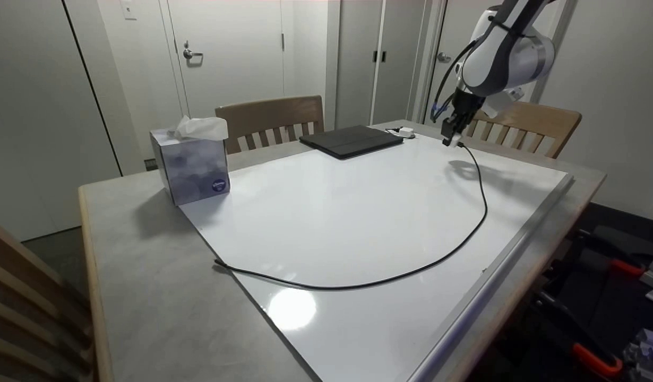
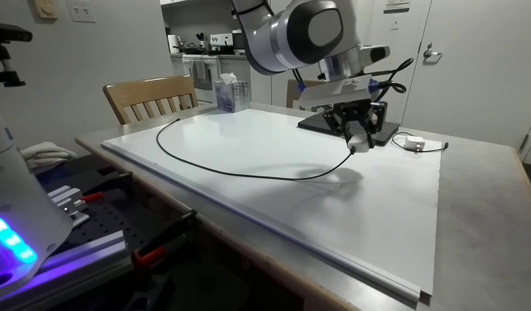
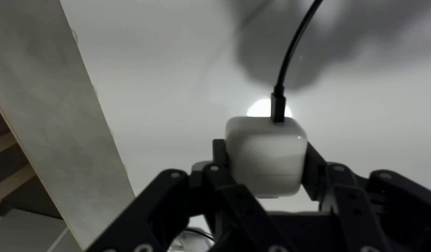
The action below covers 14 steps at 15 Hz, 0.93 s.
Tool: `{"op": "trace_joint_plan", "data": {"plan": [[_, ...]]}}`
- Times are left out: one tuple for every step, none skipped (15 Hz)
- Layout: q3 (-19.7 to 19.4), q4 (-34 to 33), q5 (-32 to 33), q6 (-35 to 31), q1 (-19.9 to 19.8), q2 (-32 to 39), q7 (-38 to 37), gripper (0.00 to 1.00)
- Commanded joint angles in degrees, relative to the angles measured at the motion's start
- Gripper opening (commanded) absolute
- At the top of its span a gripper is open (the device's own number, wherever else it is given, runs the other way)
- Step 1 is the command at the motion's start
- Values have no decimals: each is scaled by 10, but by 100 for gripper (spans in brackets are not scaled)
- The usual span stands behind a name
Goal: Unwind the black charging cable
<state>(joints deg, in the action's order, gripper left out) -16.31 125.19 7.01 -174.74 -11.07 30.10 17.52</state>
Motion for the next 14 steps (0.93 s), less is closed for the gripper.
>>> {"op": "trace_joint_plan", "data": {"plan": [[-28, -17, -10, 29, 9, 18, -94, 26], [-27, -18, -18, 38, 2, 18, -116, 26], [-23, -22, -29, 46, -5, 21, -138, 26], [-20, -23, -40, 53, -11, 21, -157, 26], [-15, -27, -53, 61, -21, 22, -173, 26], [-14, -30, -67, 68, -25, 24, -190, 26], [-20, -33, -79, 71, -27, 27, -209, 26], [-24, -39, -92, 73, -28, 33, -228, 26], [-27, -44, -104, 76, -31, 37, -247, 26], [-31, -50, -116, 84, -35, 38, -265, 26], [-34, -55, -127, 90, -38, 42, -284, 26], [-37, -63, -139, 93, -41, 47, -304, 26], [-41, -68, -149, 103, -43, 48, -323, 26], [-43, -76, -156, 116, -46, 52, -334, 26]]}}
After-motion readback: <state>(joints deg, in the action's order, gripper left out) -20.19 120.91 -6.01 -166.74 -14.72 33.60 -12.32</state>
